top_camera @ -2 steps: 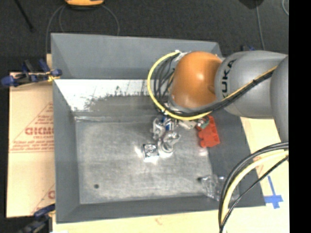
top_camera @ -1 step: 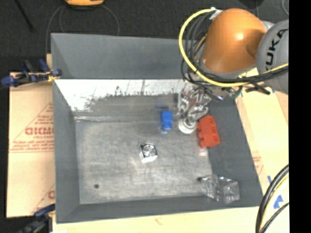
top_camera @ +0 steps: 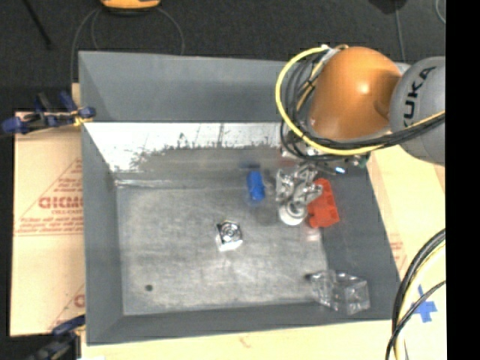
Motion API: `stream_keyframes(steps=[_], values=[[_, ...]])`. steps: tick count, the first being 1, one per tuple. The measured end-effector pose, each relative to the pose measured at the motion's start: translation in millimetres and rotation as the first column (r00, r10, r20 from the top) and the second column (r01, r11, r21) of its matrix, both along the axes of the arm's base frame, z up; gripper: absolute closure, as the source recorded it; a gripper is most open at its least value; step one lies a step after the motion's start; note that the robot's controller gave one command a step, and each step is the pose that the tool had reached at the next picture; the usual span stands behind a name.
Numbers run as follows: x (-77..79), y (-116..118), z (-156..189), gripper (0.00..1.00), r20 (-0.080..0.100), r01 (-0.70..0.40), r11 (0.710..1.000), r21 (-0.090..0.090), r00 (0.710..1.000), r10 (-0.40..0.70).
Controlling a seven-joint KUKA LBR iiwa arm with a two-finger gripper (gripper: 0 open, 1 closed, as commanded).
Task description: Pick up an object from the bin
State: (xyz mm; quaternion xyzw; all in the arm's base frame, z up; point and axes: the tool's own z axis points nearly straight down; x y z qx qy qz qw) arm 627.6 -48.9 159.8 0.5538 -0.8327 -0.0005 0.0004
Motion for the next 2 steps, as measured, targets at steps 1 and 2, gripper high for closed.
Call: stream_keyframes(steps=[1, 2], values=[[-2.1, 9, 70, 1.0, 0.012, 0.006, 1.0, -0.001, 1.0, -0.006], [-10.3, 17, -26, 1.0, -0.001, -0.171, 0.985, 0.005, 0.985, 0.171]])
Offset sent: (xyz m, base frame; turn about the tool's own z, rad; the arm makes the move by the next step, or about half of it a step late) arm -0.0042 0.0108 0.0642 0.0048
